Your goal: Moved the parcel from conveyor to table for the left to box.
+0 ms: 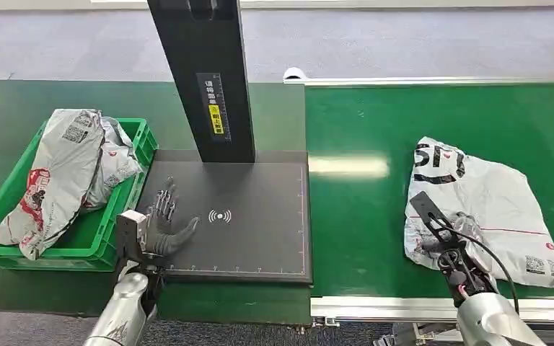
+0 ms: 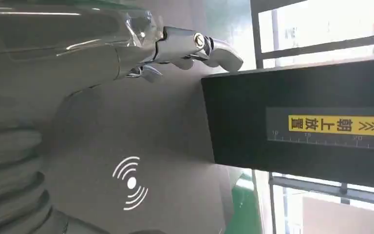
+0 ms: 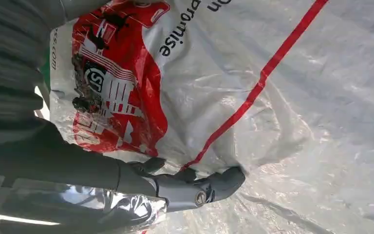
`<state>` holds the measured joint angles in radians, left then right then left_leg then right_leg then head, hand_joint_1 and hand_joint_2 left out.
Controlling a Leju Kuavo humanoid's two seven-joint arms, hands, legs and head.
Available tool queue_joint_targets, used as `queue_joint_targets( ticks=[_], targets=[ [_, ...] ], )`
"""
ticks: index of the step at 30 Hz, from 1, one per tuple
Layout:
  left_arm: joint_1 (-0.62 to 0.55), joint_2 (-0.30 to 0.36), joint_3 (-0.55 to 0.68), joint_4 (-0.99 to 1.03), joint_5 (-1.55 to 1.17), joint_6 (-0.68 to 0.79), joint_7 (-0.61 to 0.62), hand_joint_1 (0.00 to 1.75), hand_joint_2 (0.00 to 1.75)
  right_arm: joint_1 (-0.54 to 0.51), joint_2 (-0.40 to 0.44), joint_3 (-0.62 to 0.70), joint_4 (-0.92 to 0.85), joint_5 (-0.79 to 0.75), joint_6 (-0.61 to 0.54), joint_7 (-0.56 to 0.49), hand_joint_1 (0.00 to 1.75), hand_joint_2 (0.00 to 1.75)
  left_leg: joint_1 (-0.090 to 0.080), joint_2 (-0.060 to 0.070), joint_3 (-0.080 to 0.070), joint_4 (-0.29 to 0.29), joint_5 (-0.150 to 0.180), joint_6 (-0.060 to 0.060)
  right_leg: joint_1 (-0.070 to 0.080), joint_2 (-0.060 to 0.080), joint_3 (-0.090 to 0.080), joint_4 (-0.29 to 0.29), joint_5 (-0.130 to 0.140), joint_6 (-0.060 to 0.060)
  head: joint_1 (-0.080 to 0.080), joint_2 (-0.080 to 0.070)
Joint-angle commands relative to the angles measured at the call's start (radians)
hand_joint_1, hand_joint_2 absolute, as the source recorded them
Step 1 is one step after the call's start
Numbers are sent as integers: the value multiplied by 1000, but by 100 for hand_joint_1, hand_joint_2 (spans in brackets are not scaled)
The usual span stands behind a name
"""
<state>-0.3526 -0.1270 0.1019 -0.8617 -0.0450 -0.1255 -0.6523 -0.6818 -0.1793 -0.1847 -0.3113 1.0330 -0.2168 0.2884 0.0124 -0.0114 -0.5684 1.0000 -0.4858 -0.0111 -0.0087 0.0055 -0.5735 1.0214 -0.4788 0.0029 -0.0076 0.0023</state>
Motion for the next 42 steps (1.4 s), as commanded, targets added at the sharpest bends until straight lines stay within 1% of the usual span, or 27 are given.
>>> queue_joint_targets(
  ticks=[1,2,3,9,10,11,13,15,16,17,18,19,22,23,24,26,28,30,31,33,34,36,37,38,39,40,42],
  targets=[
    [-6,4,25,18,-12,-9,13,0,175,-13,-4,20,62,25,76,-12,2,175,0,1,1,-2,0,1,0,0,1,-2,1,0,0,0],
    [-5,3,27,18,-12,-9,14,0,175,-11,-4,11,57,24,68,-21,164,175,0,1,1,-1,0,0,0,0,1,-1,0,0,0,0],
    [-2,2,32,15,-14,-12,14,0,175,-10,-5,-2,52,30,57,-34,175,175,0,1,1,-2,1,1,0,0,1,-2,1,0,0,0],
    [3,-1,36,6,-19,-15,16,0,175,-12,-6,-20,43,40,21,-56,175,175,0,1,1,-2,1,0,0,-1,1,-2,1,0,0,0],
    [24,-12,42,-23,-29,-8,20,0,175,-21,35,-131,-41,-2,-205,-323,175,175,0,1,1,-1,1,0,0,0,1,-2,1,0,0,0],
    [32,-12,43,-32,-31,-6,19,0,175,-21,61,-184,-71,-46,-247,-450,175,175,-1,2,0,0,0,0,0,1,0,0,1,0,0,0],
    [31,-11,43,-32,-31,-4,15,0,175,-10,95,-220,-130,-89,-303,-593,175,175,-1,5,1,-2,0,0,-1,4,-1,-1,2,0,0,0],
    [21,-11,43,-22,-30,-2,9,0,175,9,135,-254,-205,-154,-329,-727,175,175,0,4,0,-1,0,0,0,3,-1,0,1,0,0,0],
    [15,-12,42,-16,-30,1,6,0,175,27,172,-282,-276,-232,-318,-817,175,175,0,5,1,-1,0,0,0,4,-1,-1,1,-1,0,0],
    [12,-13,41,-13,-29,3,5,0,175,39,189,-286,-321,-262,-322,-862,175,175,0,4,0,-1,0,0,0,3,-1,0,1,-1,0,0],
    [7,-14,36,-7,-31,9,-3,0,175,85,238,-290,-467,-373,-292,-955,175,175,0,5,1,-2,0,0,0,3,-1,-1,1,-1,0,0],
    [5,-16,30,-6,-36,13,-7,0,175,113,266,-281,-562,-426,-298,-986,175,175,0,4,0,-1,0,0,0,3,-1,0,1,-1,0,0],
    [-1,-27,19,-15,-45,25,-13,0,175,213,321,-194,-851,-609,-291,-987,175,175,0,3,-1,-1,0,0,0,2,-2,0,1,-1,0,0],
    [-3,-29,19,-17,-44,25,-13,0,175,221,327,-190,-859,-609,-293,-987,175,175,0,3,-1,-1,0,0,0,1,-2,0,0,-1,0,0],
    [-4,-33,16,-27,-51,39,-20,0,175,255,341,-148,-973,-702,-295,-987,175,175,0,2,-1,-1,0,0,0,1,-2,1,0,-1,0,0],
    [-7,-37,13,-33,-53,43,-24,0,175,270,350,-119,-998,-711,-319,-987,175,175,0,1,-2,0,0,0,0,-1,-3,1,0,0,0,0],
    [-13,-45,4,-37,-65,63,-41,0,175,288,354,-90,-1078,-803,-337,-987,175,175,0,1,-2,0,0,0,0,0,-2,1,0,0,0,0],
    [-29,-60,4,-52,-67,96,-46,0,175,302,353,-55,-1114,-821,-333,-987,175,175,-1,1,-2,0,0,0,0,0,-3,1,0,0,0,0],
    [-32,-67,2,-80,-61,134,-46,0,175,307,348,-18,-1117,-837,-303,-987,175,175,0,0,-3,0,1,0,0,-1,-3,1,0,0,0,0],
    [-42,-73,0,-96,-58,168,-46,0,175,306,350,21,-1100,-811,-297,-987,175,175,0,-1,-3,1,1,0,0,-2,-3,1,0,-1,0,0],
    [-29,-85,-14,-198,-72,335,-46,0,175,288,353,93,-1008,-722,-258,-987,175,175,0,0,-3,0,1,0,0,-2,-3,0,1,-1,0,0],
    [-36,-85,-17,-190,-69,340,-46,0,175,281,368,106,-997,-711,-277,-987,175,175,1,3,-2,1,0,0,1,2,-3,1,1,0,0,0],
    [-39,-88,-15,-213,24,315,-46,0,175,254,351,197,-882,-671,-194,-987,175,175,1,5,-2,0,0,0,1,4,-3,1,1,-1,0,0],
    [-43,-84,-15,-209,28,312,-46,0,175,242,364,213,-862,-664,-214,-987,175,175,1,7,-1,0,0,0,1,6,-3,0,2,-1,0,0],
    [-48,-81,-8,-193,64,271,-46,0,175,226,350,272,-819,-696,-108,-987,175,175,1,10,0,-1,0,0,1,8,-3,0,2,-1,0,0],
    [-48,-76,-9,-202,50,289,-46,0,175,220,342,329,-797,-746,3,-987,175,175,0,8,1,-1,0,0,1,6,-2,0,2,-1,0,0],
    [-50,-78,7,-211,67,288,-46,0,175,204,344,430,-721,-702,74,-987,175,175,1,7,1,-1,0,0,1,7,-1,0,1,-1,0,0]
  ],
)
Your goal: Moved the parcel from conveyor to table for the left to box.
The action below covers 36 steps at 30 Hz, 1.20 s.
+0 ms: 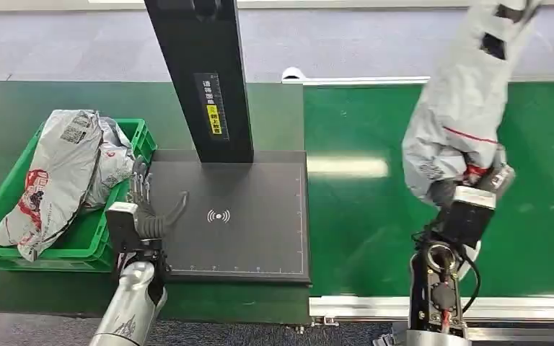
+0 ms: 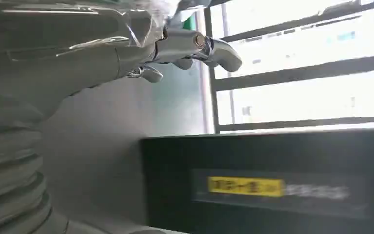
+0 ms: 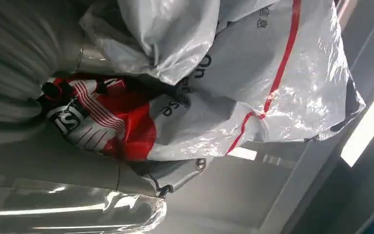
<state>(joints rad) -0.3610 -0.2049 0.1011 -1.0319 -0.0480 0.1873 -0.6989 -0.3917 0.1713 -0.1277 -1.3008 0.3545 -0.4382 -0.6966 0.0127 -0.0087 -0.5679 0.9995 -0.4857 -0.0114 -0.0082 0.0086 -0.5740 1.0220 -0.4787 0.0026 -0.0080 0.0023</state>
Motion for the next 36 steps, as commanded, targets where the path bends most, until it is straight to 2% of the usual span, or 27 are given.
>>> queue_joint_targets(
  ticks=[1,4,6,10,12,15,24,28,32,36],
  targets=[
    [-33,-4,26,-70,74,-11,1,0,175,-106,-7,446,335,23,339,-2,175,175,1,6,1,-1,0,0,1,5,-1,-1,2,-1,1,0],
    [-17,-12,71,-100,98,-23,1,0,175,-141,22,568,463,113,327,-2,175,175,1,9,2,-2,0,0,1,7,0,-1,2,0,0,0],
    [-9,-26,116,-127,116,-27,1,0,175,-183,47,637,619,212,359,4,175,175,1,8,2,-1,-1,0,1,6,0,-1,1,-1,1,0],
    [-16,-31,151,-122,122,-24,1,0,175,-209,76,688,752,307,348,7,175,175,1,6,2,-2,0,0,1,5,1,-2,2,0,1,0],
    [-21,-29,159,-115,127,-29,1,0,175,-203,85,713,779,331,367,3,175,175,0,3,1,-1,0,0,1,2,1,-1,0,0,1,0],
    [-35,-26,186,-85,149,-47,1,0,175,-197,83,776,781,349,459,-2,175,175,0,1,1,-1,0,0,1,1,0,-1,0,0,0,0],
    [-7,-30,254,-131,168,-44,1,0,175,-232,84,853,847,413,534,19,175,175,0,1,0,-1,0,0,0,0,0,-1,0,0,1,0],
    [-10,-42,268,-136,162,-51,1,0,175,-252,68,880,910,419,651,46,175,175,0,0,1,-2,1,1,1,-1,1,-2,1,0,1,0],
    [-12,-48,281,-152,161,-40,1,0,175,-255,65,881,918,419,641,63,175,175,0,-2,1,-1,1,0,1,-3,1,-1,0,0,1,0],
    [26,-55,298,-197,155,-34,1,0,175,-266,70,851,925,417,559,188,175,175,0,-1,1,-1,1,0,1,-2,1,-1,0,0,1,0]
  ],
)
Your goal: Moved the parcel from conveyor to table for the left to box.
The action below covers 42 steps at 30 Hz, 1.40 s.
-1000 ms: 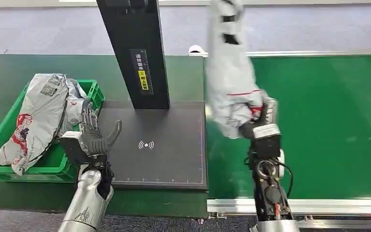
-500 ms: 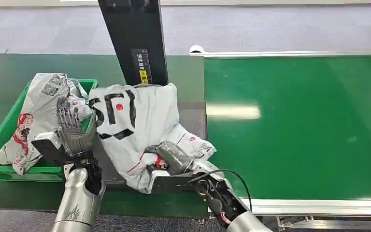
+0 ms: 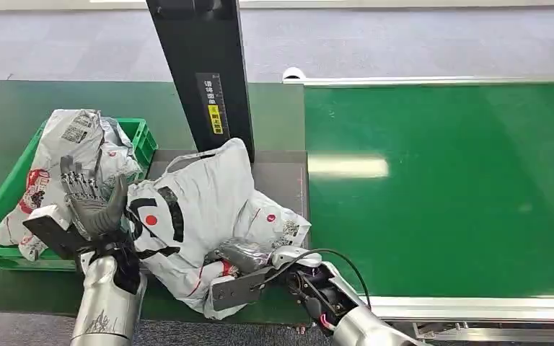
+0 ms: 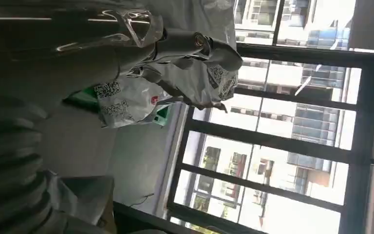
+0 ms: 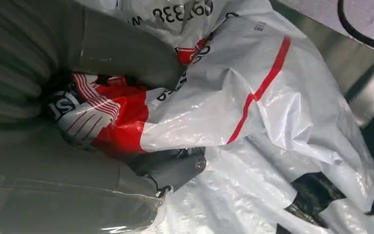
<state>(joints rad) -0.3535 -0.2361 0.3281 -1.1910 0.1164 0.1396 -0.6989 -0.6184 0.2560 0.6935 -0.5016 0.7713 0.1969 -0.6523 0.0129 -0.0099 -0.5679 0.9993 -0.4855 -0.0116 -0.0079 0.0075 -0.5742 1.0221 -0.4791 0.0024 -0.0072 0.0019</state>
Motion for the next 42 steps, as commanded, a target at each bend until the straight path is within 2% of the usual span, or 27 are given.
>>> queue_joint_targets(
  ticks=[1,3,5,8,10,13,14,16,17,18,20,28,31,32,33,42],
  targets=[
    [34,-28,77,-61,-14,20,1,0,175,-46,-12,10,125,2,-143,206,175,175,0,1,1,-1,0,0,0,0,1,-1,0,0,0,0],
    [60,-38,82,-107,-31,40,1,0,175,-59,-12,-55,103,-1,-301,301,175,175,0,0,1,-1,1,0,0,0,1,-1,1,0,0,0],
    [66,-41,74,-124,-41,50,1,0,175,-59,-15,-110,67,-21,-385,309,175,175,0,1,1,-1,1,1,0,0,1,-1,1,0,0,0],
    [52,-44,58,-116,-49,66,1,0,175,-43,-20,-178,-1,-57,-459,285,175,175,0,-1,0,0,2,1,0,-2,1,-1,1,1,0,0],
    [41,-42,51,-103,-50,68,1,0,175,-28,-22,-200,-32,-79,-468,255,175,175,0,0,-1,0,3,2,0,-1,0,-1,2,1,0,0],
    [26,-39,39,-85,-52,68,1,0,175,-7,-28,-213,-67,-106,-433,198,175,175,0,-2,0,-1,3,2,0,-4,1,-2,2,0,0,0],
    [24,-35,26,-76,-54,69,1,0,175,10,-32,-223,-95,-133,-370,158,175,175,0,-2,0,0,2,1,0,-3,1,-1,2,0,1,0],
    [17,-32,11,-64,-57,69,1,0,175,25,-35,-224,-111,-150,-313,121,175,175,0,-2,0,-1,3,1,0,-4,1,-2,2,0,0,0],
    [15,-25,-10,-58,-63,65,1,0,175,36,-37,-223,-125,-183,-204,63,175,175,0,-2,0,0,2,1,0,-4,1,-1,1,0,0,0],
    [15,-25,-10,-58,-63,65,1,0,175,36,-37,-223,-125,-183,-204,63,175,175,0,-3,0,0,2,1,0,-4,1,-1,1,0,0,0],
    [7,-26,-33,-52,-75,76,1,0,175,50,-39,-224,-128,-209,-135,23,175,175,0,-2,0,0,2,1,0,-4,0,-2,2,0,0,0],
    [1,-26,-56,-53,-78,89,1,0,175,59,-47,-220,-130,-217,-85,2,175,175,0,-1,-1,-1,3,2,0,-3,0,-2,2,0,0,0],
    [1,-22,-57,-55,-74,94,1,0,175,55,-46,-221,-120,-181,-148,61,175,175,0,-1,0,0,2,1,0,-2,0,-1,2,0,0,0],
    [3,-22,-58,-56,-74,96,1,0,175,53,-43,-229,-118,-174,-183,78,106,175,0,-1,0,-1,2,1,0,-3,0,-1,2,0,0,0],
    [5,-22,-59,-58,-74,98,1,0,175,53,-39,-238,-118,-173,-202,85,0,175,0,-1,0,0,2,1,0,-2,0,-1,2,0,0,0],
    [4,-24,-100,-65,-93,143,1,0,175,55,-35,-347,-153,-257,-186,92,0,175,0,-1,-1,0,2,1,0,-2,-1,-1,2,0,0,0]
  ],
)
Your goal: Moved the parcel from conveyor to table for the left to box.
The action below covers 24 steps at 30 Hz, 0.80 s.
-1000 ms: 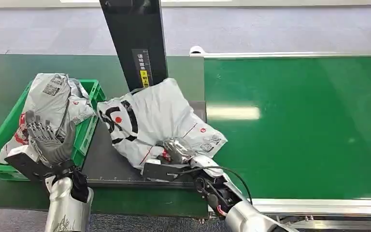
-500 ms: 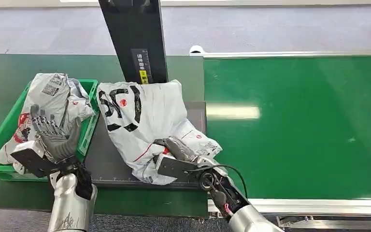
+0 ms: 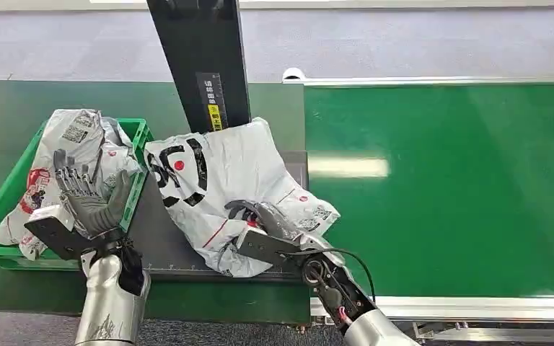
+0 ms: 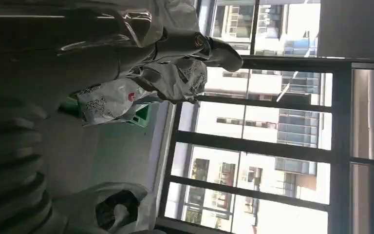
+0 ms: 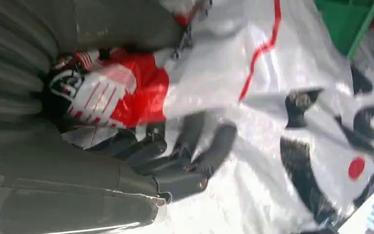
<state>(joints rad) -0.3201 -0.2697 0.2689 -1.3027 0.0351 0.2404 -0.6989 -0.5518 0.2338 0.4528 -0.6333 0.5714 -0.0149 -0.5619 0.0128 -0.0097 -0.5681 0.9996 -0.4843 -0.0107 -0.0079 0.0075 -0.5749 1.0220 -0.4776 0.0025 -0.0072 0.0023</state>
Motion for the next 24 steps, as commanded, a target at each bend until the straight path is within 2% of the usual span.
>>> queue_joint_targets(
  ticks=[1,9,11,12,17,19,24],
  targets=[
    [-30,10,-43,46,-11,46,1,0,175,-12,-14,-110,-22,-59,31,-1,0,175,0,-1,-1,-1,2,1,0,-3,0,-2,1,0,0,0],
    [-32,20,-104,66,-28,60,1,0,175,-33,-13,-194,1,-110,34,-54,0,175,0,-1,-1,-1,1,1,0,-3,0,-2,1,0,0,0],
    [-32,29,-129,67,-65,104,1,0,175,-33,-13,-205,0,-115,29,-60,0,175,0,-2,-1,-1,2,1,0,-3,0,-1,1,0,0,0],
    [-42,41,-183,108,-83,144,1,0,175,-33,-13,-236,-4,-134,28,-66,0,175,0,-2,-1,-1,2,1,0,-4,0,-2,1,0,0,0],
    [-84,69,-275,236,-104,125,1,0,175,-33,-10,-320,-21,-203,17,-71,0,175,-1,-3,-1,-1,2,1,0,-4,0,-1,1,0,0,0],
    [-121,78,-343,349,-153,116,1,0,175,-29,-11,-380,-38,-257,9,-73,0,175,-1,-4,-1,-1,2,1,-1,-5,1,-2,1,0,0,0],
    [-133,79,-358,385,-166,115,1,0,175,-28,-11,-391,-43,-266,2,-73,0,175,-1,-2,0,-2,3,1,-1,-4,1,-3,2,0,0,0]
  ],
)
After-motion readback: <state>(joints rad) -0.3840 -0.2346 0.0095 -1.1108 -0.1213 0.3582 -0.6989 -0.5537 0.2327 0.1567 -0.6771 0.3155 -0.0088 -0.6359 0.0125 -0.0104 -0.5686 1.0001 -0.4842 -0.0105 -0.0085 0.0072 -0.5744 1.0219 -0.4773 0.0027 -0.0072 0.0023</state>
